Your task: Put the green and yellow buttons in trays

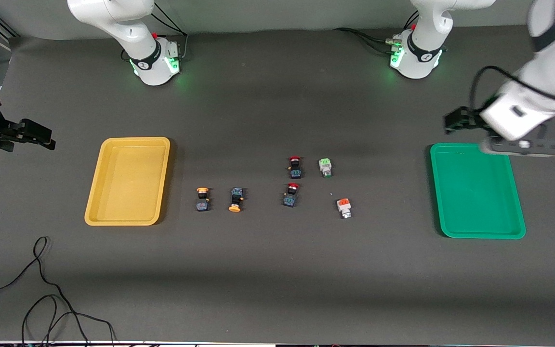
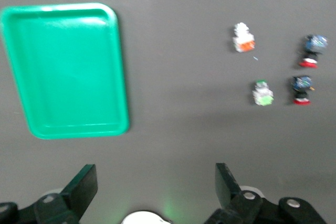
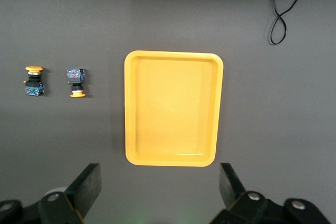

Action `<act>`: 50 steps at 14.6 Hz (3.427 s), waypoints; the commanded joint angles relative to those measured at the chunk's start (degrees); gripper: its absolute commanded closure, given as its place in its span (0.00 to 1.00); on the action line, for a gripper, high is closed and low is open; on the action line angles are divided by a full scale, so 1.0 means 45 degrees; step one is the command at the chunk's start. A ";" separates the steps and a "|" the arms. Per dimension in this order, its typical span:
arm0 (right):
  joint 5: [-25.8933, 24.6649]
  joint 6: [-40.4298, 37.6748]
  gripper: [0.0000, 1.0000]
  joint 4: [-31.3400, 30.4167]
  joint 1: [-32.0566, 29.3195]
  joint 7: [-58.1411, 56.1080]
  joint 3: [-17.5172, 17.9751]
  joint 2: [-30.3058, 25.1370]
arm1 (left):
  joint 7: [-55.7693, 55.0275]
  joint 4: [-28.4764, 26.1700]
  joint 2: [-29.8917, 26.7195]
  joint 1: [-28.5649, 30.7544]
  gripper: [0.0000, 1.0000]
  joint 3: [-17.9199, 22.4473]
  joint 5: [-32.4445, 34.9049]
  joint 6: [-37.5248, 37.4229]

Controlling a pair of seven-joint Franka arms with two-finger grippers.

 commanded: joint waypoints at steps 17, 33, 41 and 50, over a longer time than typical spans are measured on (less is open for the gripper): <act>0.1505 0.8878 0.00 -0.5692 0.3993 0.3959 0.0533 0.2608 | -0.7821 -0.3392 0.2857 -0.6801 0.00 0.0050 -0.0409 0.7501; 0.2053 1.3494 1.00 -0.5303 0.4580 0.4288 0.0533 0.6910 | -0.7156 -0.5405 0.5867 -0.6430 0.00 0.0128 -0.0272 1.2914; 0.2014 0.7762 1.00 -0.4347 0.4444 0.4350 -0.0341 0.3946 | -0.7176 -0.5366 0.6005 -0.6410 0.92 0.0148 -0.0272 1.3071; 0.2033 0.5971 1.00 -0.5514 0.4463 -0.0394 -0.3723 0.2105 | -0.7371 -0.3829 0.1693 -0.5044 1.00 0.0148 -0.0428 0.7381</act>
